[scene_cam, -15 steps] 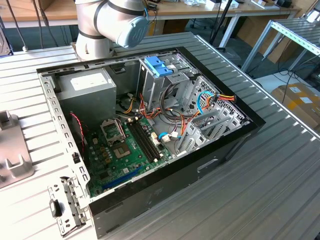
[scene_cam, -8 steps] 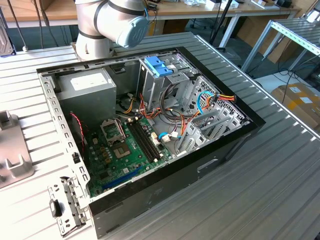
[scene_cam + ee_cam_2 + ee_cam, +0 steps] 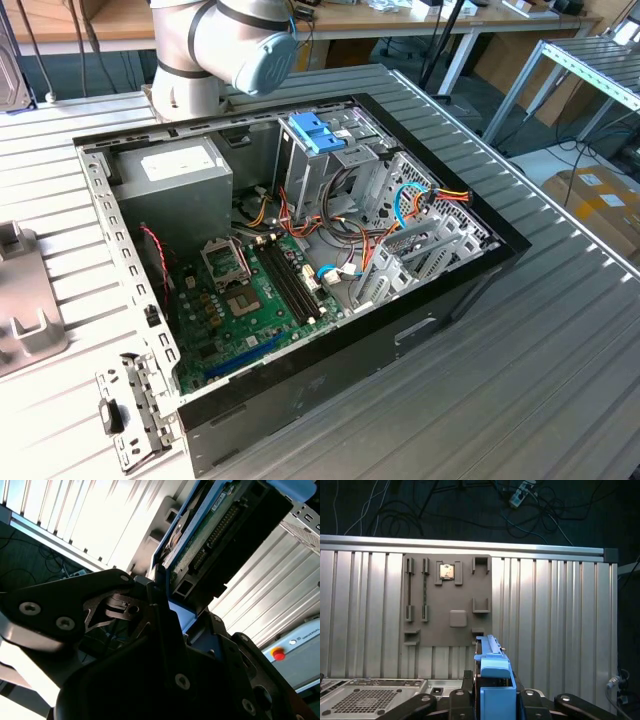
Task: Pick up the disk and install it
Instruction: 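Pick up the disk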
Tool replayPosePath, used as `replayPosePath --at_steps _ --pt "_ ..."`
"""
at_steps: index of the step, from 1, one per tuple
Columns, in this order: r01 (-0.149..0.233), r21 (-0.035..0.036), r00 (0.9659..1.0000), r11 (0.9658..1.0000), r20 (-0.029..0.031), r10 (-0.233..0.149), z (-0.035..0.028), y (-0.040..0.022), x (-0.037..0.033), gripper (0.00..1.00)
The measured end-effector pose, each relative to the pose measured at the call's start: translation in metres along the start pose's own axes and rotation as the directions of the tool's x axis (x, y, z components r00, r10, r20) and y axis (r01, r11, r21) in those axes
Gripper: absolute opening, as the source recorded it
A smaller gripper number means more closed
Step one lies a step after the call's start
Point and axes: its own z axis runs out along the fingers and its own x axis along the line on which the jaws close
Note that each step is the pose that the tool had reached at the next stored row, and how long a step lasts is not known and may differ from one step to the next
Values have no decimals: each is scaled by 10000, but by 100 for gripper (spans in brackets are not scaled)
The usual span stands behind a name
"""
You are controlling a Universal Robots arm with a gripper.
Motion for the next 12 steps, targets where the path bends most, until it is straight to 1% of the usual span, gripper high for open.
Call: replayPosePath --at_steps 6,12 --pt "0 0 10000 10000 0 0 -2 -34 1 37" --pt "0 0 10000 10000 0 0 -2 -56 2 37"
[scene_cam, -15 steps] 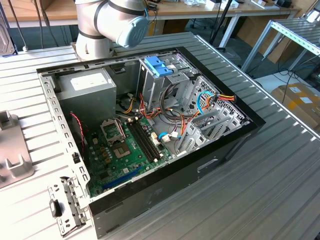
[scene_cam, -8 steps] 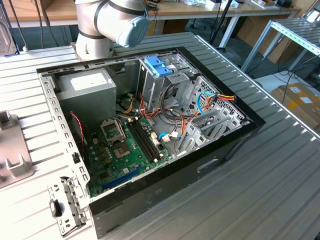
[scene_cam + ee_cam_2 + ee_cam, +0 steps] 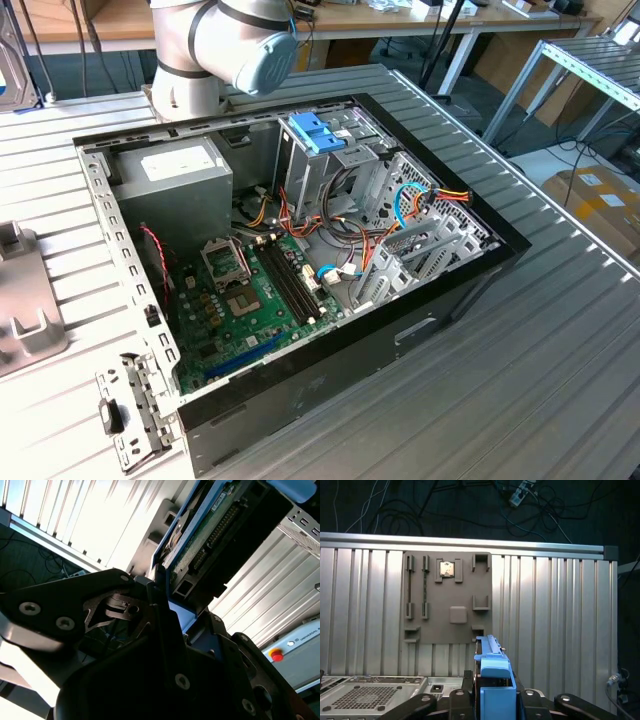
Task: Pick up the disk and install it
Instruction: 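Pick up the disk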
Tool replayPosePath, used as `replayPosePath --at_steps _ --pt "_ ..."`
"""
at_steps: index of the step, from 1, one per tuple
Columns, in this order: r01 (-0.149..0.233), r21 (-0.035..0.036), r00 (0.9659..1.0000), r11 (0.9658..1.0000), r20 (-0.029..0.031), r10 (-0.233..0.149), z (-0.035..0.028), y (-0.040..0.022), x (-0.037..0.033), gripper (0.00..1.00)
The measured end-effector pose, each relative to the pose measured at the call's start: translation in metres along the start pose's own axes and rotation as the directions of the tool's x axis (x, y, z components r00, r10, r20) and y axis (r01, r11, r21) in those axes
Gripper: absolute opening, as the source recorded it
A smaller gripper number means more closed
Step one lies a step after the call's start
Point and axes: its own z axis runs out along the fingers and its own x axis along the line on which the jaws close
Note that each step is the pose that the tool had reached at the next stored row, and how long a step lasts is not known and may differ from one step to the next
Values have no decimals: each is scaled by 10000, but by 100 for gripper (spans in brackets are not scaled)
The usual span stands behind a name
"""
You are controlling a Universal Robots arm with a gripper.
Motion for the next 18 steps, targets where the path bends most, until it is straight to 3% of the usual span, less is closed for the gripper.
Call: replayPosePath --at_steps 18 --pt "0 -1 10000 10000 0 0 -3 -57 3 37"
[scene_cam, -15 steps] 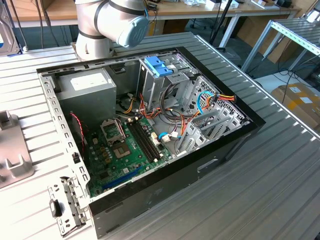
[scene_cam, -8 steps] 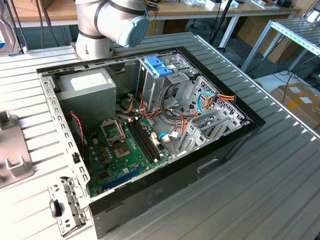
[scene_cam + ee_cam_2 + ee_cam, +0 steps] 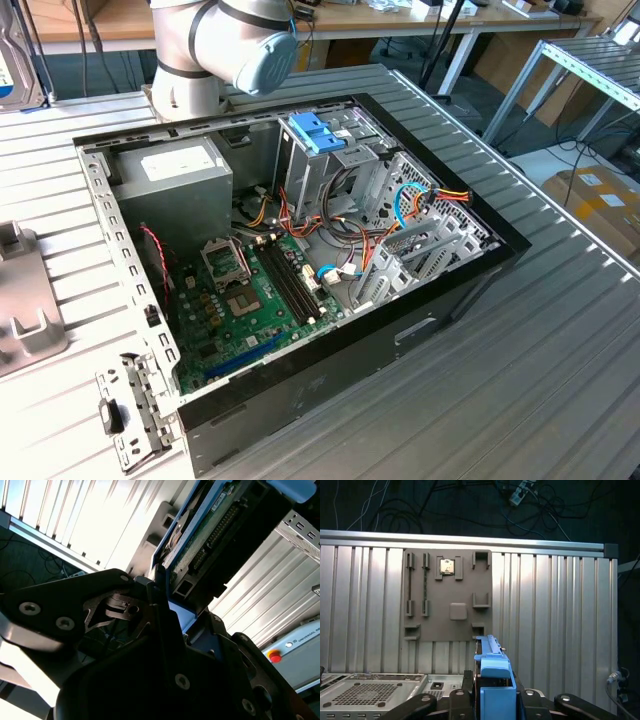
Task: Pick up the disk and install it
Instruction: 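Pick up the disk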
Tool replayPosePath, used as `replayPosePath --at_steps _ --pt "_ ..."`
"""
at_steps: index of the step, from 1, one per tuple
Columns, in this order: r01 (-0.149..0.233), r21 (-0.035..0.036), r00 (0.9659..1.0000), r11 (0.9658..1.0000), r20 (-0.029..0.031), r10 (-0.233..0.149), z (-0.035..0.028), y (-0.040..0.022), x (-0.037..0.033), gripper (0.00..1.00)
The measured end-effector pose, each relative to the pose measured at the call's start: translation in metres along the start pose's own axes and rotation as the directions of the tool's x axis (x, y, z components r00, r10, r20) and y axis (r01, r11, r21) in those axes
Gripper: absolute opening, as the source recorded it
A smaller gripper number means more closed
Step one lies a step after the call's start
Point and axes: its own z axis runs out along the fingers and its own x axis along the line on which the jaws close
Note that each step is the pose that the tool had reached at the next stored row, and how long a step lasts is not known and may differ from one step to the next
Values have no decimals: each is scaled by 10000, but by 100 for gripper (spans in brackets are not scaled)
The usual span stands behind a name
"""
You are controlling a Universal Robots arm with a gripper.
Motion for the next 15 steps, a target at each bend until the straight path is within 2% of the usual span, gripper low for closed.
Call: replayPosePath --at_steps 15 --pt "0 1 10000 10000 0 0 -2 -38 5 37"
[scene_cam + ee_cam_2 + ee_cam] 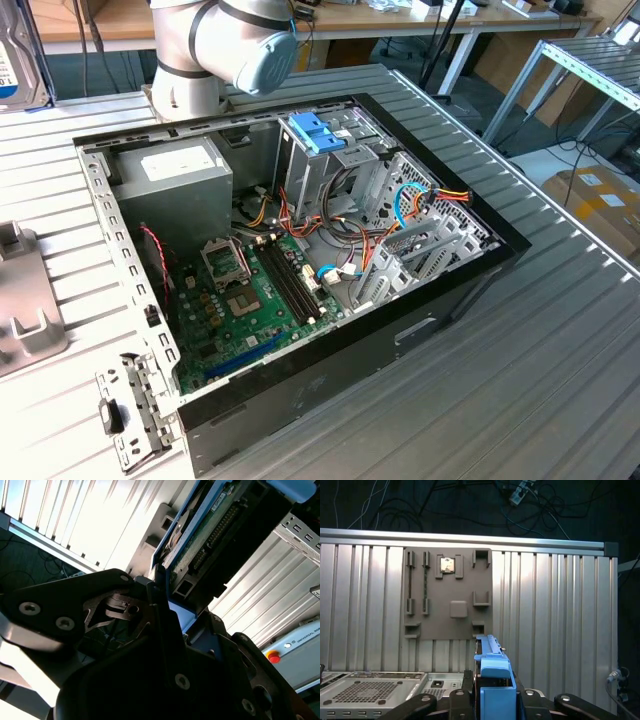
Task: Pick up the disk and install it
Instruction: 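Pick up the disk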
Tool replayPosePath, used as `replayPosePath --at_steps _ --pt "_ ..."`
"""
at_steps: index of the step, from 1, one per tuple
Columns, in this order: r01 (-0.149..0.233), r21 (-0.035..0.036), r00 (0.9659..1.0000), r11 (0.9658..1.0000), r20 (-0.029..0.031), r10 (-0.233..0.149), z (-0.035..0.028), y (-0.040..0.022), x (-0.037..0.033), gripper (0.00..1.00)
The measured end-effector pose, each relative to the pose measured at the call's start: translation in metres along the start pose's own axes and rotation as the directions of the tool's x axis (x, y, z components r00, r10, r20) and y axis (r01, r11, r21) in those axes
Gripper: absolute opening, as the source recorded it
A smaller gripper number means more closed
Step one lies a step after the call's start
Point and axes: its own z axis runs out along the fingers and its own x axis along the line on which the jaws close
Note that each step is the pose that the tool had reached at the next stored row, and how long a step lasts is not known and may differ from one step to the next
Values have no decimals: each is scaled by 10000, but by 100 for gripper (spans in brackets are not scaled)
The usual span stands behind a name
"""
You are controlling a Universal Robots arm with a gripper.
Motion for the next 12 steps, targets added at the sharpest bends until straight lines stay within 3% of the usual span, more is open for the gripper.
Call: replayPosePath --at_steps 12 --pt "0 0 10000 10000 0 0 -1 -27 3 37"
